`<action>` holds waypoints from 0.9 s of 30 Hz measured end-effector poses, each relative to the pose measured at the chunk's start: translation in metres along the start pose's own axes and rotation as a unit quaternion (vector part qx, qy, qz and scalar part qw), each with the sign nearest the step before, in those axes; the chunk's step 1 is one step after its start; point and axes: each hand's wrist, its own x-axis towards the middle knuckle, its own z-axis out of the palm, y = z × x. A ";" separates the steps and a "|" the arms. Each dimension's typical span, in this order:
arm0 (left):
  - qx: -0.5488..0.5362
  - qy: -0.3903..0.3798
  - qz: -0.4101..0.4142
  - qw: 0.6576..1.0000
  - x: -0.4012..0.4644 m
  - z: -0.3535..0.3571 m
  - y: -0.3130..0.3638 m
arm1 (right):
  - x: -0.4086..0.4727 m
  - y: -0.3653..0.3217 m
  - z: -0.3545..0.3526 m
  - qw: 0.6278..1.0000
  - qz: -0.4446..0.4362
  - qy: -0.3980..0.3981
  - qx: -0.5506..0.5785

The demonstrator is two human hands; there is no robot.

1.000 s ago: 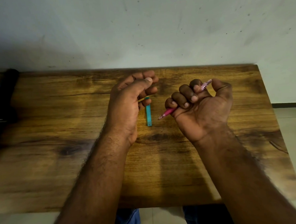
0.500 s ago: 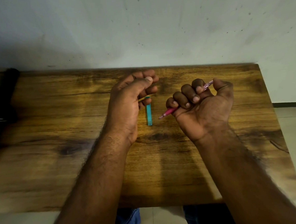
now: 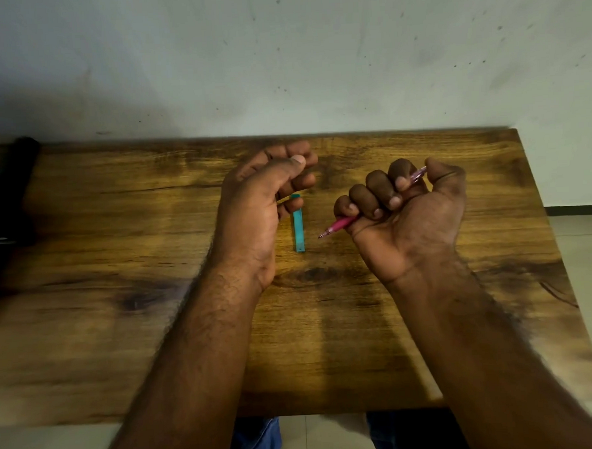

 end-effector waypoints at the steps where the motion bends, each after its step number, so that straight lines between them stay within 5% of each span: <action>1: 0.001 0.000 0.001 1.000 0.000 0.000 0.000 | 0.000 0.000 0.000 1.000 0.002 -0.001 0.001; 27: 0.004 -0.001 0.001 1.000 0.001 0.000 -0.001 | -0.001 0.000 0.002 1.000 0.002 0.011 -0.015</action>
